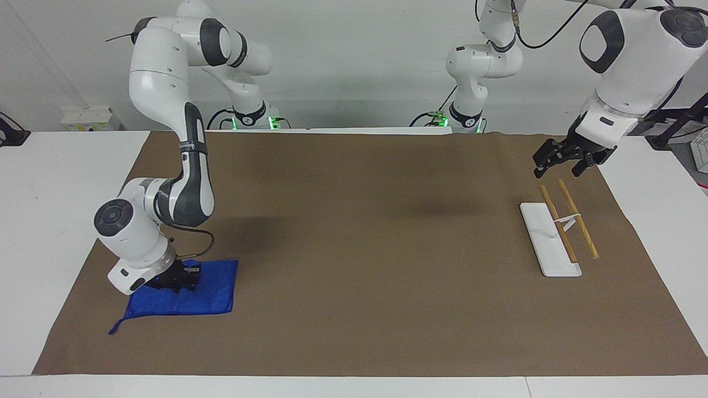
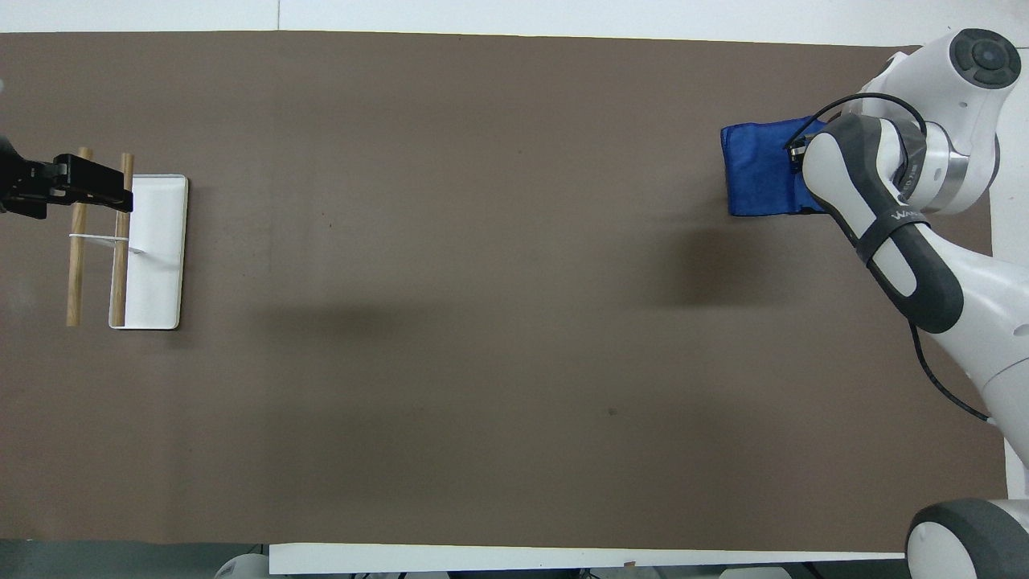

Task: Right arm passes towel to left arm to hang
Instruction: 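Lift the towel with the right gripper while the left gripper approaches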

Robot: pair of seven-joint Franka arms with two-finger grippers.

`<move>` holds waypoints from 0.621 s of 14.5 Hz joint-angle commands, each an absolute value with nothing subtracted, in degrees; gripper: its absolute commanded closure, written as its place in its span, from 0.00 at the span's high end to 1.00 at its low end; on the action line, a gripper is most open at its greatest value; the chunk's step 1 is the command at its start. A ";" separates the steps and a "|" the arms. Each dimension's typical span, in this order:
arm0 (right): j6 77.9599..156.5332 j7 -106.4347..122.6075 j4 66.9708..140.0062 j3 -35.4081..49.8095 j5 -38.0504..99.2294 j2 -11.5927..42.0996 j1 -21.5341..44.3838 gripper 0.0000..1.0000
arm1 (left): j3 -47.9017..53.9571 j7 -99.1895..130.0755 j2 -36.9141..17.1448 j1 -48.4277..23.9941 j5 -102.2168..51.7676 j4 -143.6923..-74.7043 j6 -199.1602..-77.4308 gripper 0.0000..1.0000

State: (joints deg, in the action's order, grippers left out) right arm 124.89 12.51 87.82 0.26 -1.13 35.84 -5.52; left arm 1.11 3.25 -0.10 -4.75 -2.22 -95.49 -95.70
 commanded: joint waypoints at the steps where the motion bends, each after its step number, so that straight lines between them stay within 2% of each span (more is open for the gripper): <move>1: 121.41 13.89 87.02 0.70 -0.26 36.21 -5.80 0.01 | 0.62 2.99 0.18 -5.45 -1.05 -95.10 -95.19 0.99; 5: 104.89 11.09 79.55 2.81 6.03 34.46 -5.89 0.00 | 0.62 2.90 0.09 -5.45 -1.05 -95.10 -95.54 0.99; 9: 97.05 -0.57 79.28 4.74 16.23 30.25 -4.31 0.00 | 1.23 3.78 -0.09 -5.45 -1.23 -95.01 -96.50 0.99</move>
State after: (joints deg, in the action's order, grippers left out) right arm 99.75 4.91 78.96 3.32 12.56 32.26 -5.08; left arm 1.19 3.27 -0.10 -4.96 -2.22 -95.49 -95.91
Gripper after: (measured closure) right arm 0.965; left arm 0.013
